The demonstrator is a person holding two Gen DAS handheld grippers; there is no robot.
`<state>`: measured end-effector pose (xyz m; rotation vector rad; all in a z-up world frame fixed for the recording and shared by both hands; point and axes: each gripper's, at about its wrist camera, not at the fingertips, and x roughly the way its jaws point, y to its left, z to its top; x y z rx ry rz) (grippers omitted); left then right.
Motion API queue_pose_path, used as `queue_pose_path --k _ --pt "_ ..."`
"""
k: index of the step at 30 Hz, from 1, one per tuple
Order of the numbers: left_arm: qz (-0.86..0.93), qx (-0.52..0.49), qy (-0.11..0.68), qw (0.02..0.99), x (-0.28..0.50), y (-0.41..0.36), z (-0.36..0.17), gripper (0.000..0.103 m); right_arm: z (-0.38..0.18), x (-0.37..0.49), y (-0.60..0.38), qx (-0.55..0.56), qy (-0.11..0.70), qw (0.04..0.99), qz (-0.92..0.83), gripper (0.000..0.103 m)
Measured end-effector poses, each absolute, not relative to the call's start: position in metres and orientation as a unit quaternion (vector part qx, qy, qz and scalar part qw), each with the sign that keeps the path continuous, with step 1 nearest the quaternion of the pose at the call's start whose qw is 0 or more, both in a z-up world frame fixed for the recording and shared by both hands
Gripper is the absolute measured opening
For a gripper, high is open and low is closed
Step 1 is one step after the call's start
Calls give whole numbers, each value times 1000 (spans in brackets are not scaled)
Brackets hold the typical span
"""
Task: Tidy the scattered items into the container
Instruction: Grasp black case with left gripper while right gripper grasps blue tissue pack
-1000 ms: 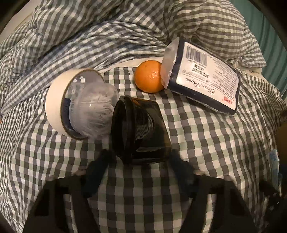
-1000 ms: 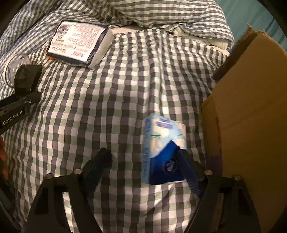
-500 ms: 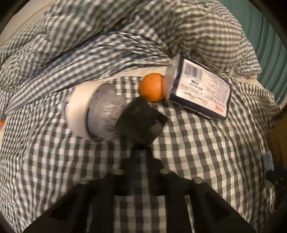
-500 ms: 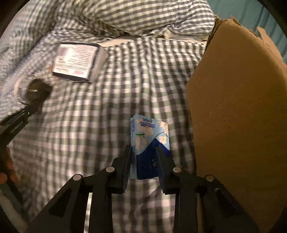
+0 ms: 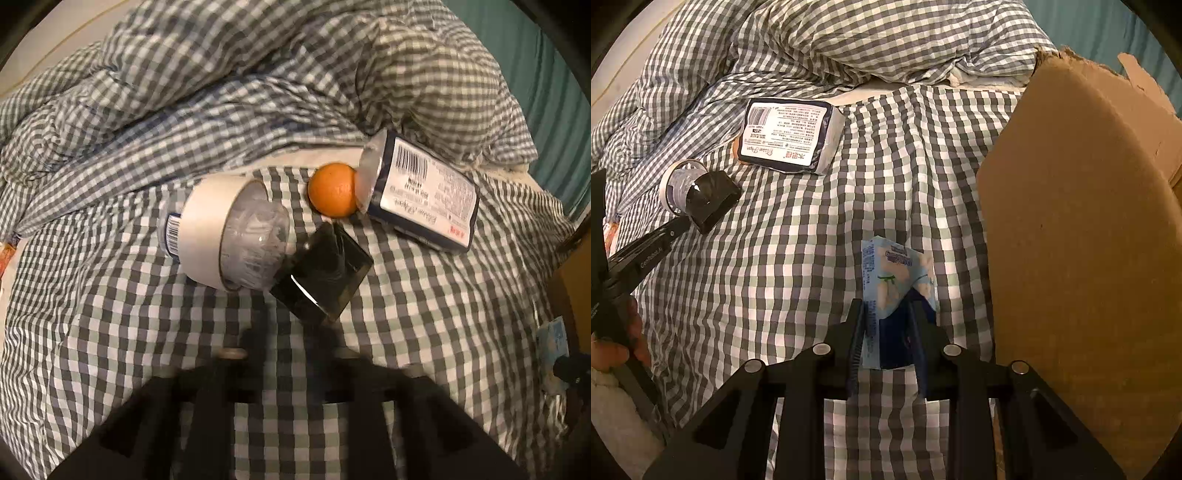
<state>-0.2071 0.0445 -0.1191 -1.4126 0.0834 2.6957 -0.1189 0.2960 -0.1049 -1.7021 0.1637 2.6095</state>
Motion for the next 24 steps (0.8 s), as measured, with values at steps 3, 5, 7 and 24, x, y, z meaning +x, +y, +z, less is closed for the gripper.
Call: queue_pose_path --k 3,5,7,24 --pt "892 -450 25 49 -207 44 -119 80 -107 -120 297 -546 56 8 836 23" --pt "891 -450 27 56 -210 46 -120 81 -107 -120 297 -546 54 8 836 23" --pt "890 -451 42 54 -217 50 -125 81 -108 -121 298 -547 56 7 835 23" --pt "877 -467 85 70 -252 74 -156 57 -114 -131 297 -551 57 0 833 23"
